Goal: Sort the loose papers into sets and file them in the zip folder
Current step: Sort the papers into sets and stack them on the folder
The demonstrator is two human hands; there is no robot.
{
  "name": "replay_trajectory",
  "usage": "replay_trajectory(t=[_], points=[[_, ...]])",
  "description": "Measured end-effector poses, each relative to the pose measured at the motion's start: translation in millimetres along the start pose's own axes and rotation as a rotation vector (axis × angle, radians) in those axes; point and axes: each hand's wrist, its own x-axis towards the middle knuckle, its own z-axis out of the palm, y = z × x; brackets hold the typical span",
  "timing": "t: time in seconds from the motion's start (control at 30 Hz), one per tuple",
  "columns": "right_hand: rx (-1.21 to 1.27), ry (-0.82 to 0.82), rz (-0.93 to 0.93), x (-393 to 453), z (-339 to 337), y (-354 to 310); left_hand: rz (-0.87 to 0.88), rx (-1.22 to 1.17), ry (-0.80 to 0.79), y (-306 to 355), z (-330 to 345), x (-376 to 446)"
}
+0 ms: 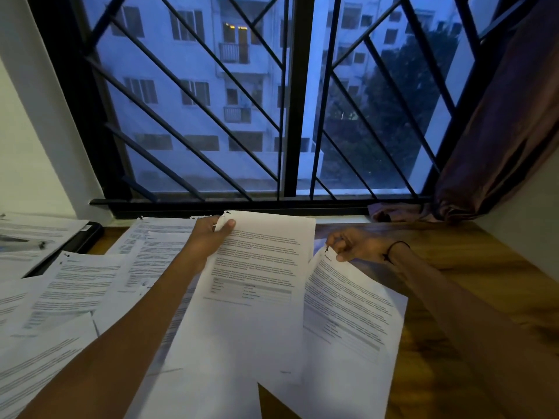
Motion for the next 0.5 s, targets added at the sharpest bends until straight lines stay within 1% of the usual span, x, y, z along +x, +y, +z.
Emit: replay_trajectory(t=[0.27,0.5], points=[[-0.051,0.057,-0.006,0.3,-1.7,-9.6,0.018,-0.025,0.019,-4.1,-12.5,1.7],[-0.037,0.031,-0.014,-4.7,-1.1,-16.2,0.014,-0.022,0.013,-7.9,-14.4,2.4]])
